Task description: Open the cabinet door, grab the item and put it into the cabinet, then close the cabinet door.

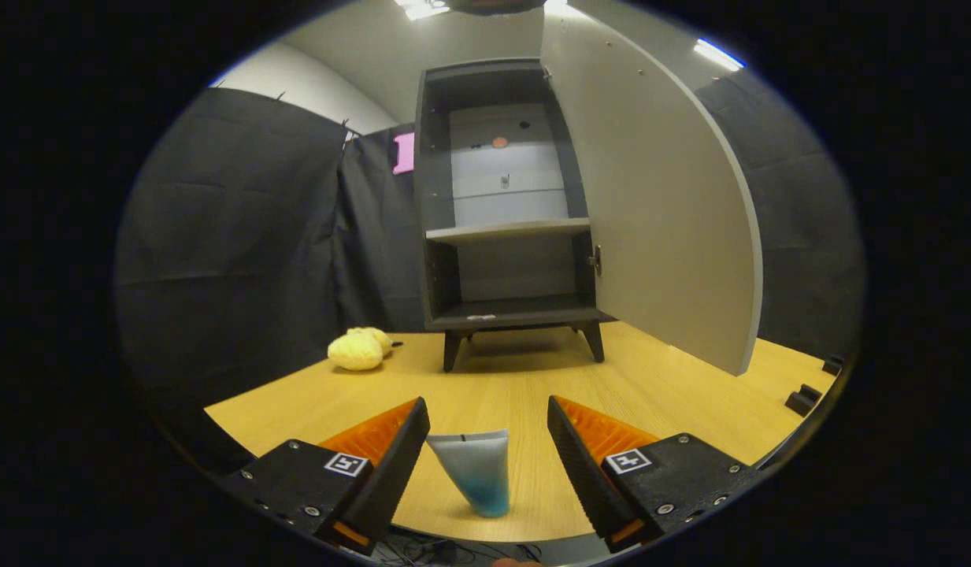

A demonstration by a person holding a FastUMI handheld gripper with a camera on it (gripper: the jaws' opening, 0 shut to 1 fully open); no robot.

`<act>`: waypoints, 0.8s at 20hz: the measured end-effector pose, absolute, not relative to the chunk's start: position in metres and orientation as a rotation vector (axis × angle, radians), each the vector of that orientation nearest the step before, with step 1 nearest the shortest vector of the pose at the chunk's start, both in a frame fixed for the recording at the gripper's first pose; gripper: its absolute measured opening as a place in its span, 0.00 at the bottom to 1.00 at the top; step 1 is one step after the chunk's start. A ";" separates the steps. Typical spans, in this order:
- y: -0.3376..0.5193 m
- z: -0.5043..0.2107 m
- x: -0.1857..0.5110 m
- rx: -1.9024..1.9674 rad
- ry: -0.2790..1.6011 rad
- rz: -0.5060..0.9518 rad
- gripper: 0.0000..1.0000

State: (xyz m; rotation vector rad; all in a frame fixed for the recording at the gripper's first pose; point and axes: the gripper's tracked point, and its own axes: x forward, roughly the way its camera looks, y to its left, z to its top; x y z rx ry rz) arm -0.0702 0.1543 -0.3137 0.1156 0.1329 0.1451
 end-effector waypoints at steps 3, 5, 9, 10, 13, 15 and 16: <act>0.166 -0.320 -0.071 0.138 0.118 0.165 0.94; 0.169 -0.317 -0.066 0.121 0.121 0.164 0.94; 0.164 -0.319 -0.069 0.120 0.138 0.167 0.94; 0.160 -0.321 -0.072 0.124 0.135 0.160 0.94; 0.150 -0.360 -0.077 0.123 0.182 0.107 0.93; 0.159 -0.396 -0.080 0.141 0.264 0.101 0.94; 0.158 -0.407 -0.078 0.138 0.287 0.085 0.94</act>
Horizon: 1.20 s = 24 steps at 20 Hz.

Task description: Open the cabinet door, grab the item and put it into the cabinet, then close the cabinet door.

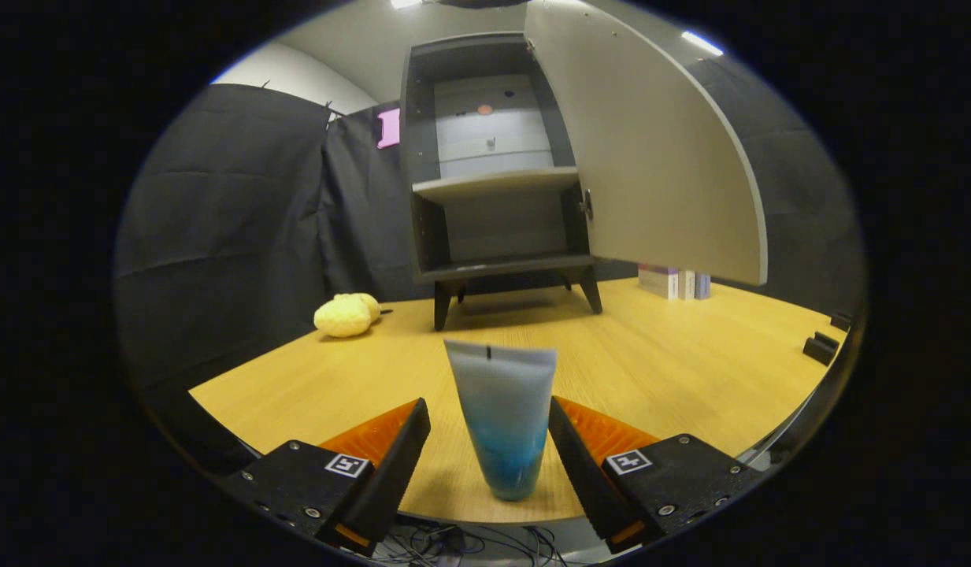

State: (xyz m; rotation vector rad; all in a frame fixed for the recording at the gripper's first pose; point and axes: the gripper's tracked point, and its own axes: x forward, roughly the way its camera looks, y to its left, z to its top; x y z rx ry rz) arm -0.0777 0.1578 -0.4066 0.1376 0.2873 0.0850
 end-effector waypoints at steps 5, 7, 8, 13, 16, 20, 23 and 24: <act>0.152 -0.412 -0.073 0.146 0.318 0.057 0.45; 0.149 -0.406 -0.071 0.146 0.327 0.069 0.43; 0.147 -0.400 -0.069 0.139 0.324 0.074 0.42; 0.141 -0.337 -0.047 0.123 0.295 0.088 0.42; 0.139 -0.284 -0.022 0.096 0.269 0.090 0.42; 0.139 -0.210 0.022 0.058 0.242 0.077 0.42; 0.145 -0.155 0.062 0.014 0.204 0.083 0.42; 0.148 -0.138 0.076 0.001 0.188 0.090 0.42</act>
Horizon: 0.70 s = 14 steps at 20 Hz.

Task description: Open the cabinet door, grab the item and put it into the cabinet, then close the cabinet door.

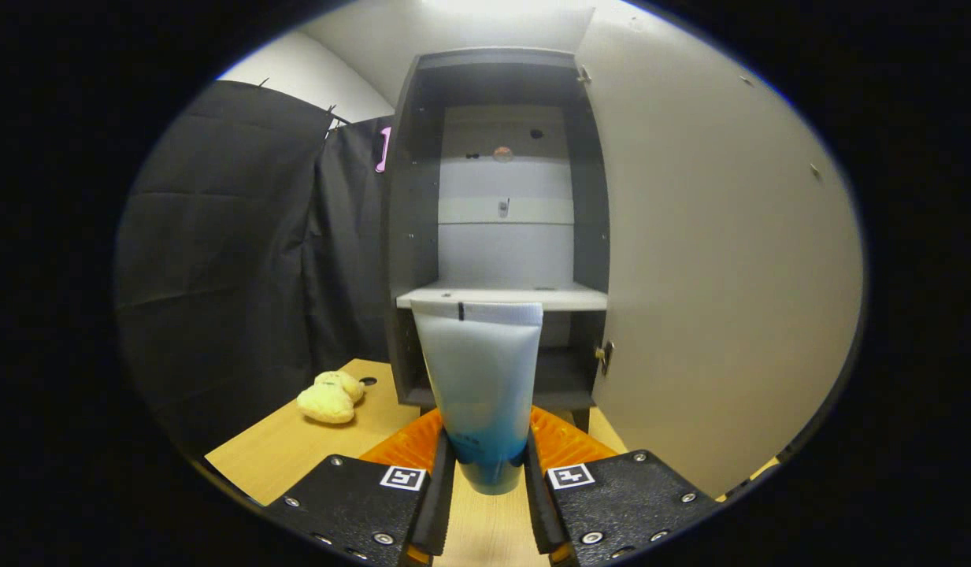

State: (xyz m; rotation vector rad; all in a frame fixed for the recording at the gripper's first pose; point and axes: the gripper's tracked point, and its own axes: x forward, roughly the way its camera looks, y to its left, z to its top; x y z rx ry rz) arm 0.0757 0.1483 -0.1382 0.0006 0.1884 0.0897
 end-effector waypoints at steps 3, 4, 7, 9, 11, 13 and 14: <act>0.159 -0.086 0.123 -0.028 0.133 0.119 0.42; 0.161 -0.071 0.142 -0.038 0.117 0.125 0.42; 0.166 -0.034 0.197 -0.054 0.086 0.150 0.42; 0.167 -0.019 0.230 -0.050 0.086 0.160 0.42; 0.167 -0.011 0.262 -0.049 0.084 0.169 0.42; 0.166 -0.008 0.295 -0.054 0.076 0.173 0.42; 0.165 -0.009 0.309 -0.056 0.075 0.173 0.42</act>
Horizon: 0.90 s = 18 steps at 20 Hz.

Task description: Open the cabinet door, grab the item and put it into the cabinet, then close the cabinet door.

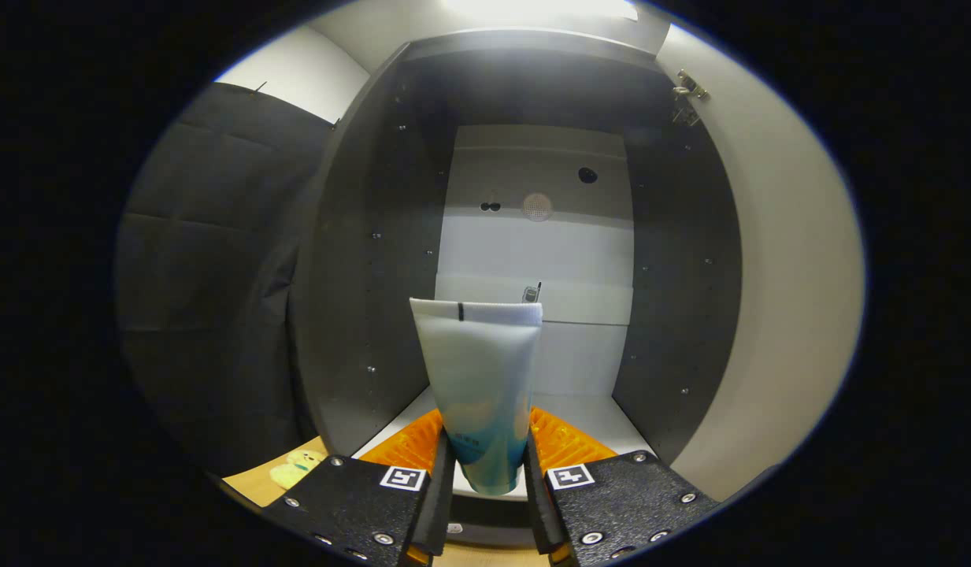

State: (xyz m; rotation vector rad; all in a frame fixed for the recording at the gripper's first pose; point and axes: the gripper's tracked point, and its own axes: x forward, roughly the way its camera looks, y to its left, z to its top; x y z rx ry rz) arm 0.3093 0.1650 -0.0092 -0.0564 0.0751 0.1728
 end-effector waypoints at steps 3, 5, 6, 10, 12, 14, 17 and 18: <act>0.163 -0.019 0.356 -0.051 0.088 0.160 0.42; 0.158 -0.033 0.381 -0.064 0.094 0.144 0.42; 0.157 -0.039 0.390 -0.071 0.100 0.139 0.42; 0.158 -0.063 0.418 -0.050 0.130 0.123 0.42; 0.161 -0.077 0.425 -0.048 0.157 0.123 0.42; 0.161 -0.089 0.430 -0.035 0.189 0.111 0.42; 0.161 -0.100 0.431 -0.021 0.212 0.107 0.43; 0.161 -0.105 0.431 -0.027 0.220 0.107 0.44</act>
